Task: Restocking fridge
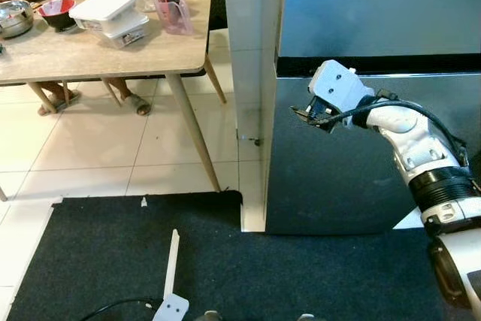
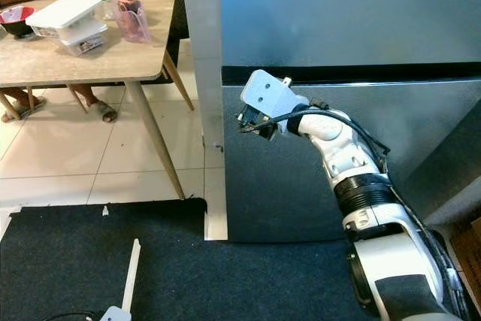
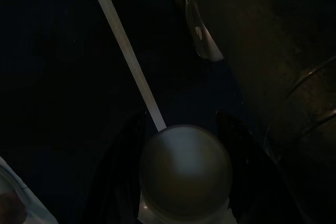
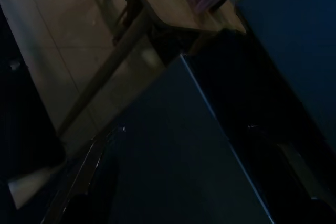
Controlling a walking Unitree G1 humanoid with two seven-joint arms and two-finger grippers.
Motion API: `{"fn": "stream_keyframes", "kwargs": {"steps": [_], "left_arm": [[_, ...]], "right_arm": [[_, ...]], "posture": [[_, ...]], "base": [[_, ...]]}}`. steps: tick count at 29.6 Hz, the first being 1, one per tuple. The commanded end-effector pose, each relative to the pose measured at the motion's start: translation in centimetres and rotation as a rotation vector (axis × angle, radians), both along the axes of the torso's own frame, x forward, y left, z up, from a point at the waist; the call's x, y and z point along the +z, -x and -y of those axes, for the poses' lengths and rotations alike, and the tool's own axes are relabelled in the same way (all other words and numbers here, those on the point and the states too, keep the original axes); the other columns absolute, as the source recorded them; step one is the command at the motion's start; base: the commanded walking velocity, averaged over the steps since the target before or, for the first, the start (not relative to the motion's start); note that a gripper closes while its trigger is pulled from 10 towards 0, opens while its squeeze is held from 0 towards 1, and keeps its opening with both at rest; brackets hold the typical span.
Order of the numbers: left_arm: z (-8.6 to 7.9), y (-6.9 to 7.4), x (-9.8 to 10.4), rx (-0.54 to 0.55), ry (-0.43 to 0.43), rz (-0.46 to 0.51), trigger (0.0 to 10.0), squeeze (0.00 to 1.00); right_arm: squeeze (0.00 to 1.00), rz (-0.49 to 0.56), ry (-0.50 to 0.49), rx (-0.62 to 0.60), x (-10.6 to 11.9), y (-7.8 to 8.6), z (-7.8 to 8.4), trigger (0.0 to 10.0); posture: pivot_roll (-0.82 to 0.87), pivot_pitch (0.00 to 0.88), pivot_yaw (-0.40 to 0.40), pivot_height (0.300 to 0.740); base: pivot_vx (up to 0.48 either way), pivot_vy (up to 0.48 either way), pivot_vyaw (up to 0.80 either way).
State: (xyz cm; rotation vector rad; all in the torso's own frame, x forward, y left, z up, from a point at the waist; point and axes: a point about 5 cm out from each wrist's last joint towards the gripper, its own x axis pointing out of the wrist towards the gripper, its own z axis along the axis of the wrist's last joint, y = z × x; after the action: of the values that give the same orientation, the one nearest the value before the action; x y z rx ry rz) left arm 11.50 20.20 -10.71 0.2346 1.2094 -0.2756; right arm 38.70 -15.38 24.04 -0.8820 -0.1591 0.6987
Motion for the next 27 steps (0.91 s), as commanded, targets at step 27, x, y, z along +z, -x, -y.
{"fn": "stream_keyframes", "kwargs": {"steps": [27], "left_arm": [[0.8,1.0,-0.4,-0.003,0.024,-0.031,10.0,0.0]], "right_arm": [[0.0,-0.136,0.345,0.101,-0.9,0.2,1.1,10.0]], "posture": [[-0.05,0.095,-0.002,0.74]], "base": [[0.0,0.0,0.0]]}}
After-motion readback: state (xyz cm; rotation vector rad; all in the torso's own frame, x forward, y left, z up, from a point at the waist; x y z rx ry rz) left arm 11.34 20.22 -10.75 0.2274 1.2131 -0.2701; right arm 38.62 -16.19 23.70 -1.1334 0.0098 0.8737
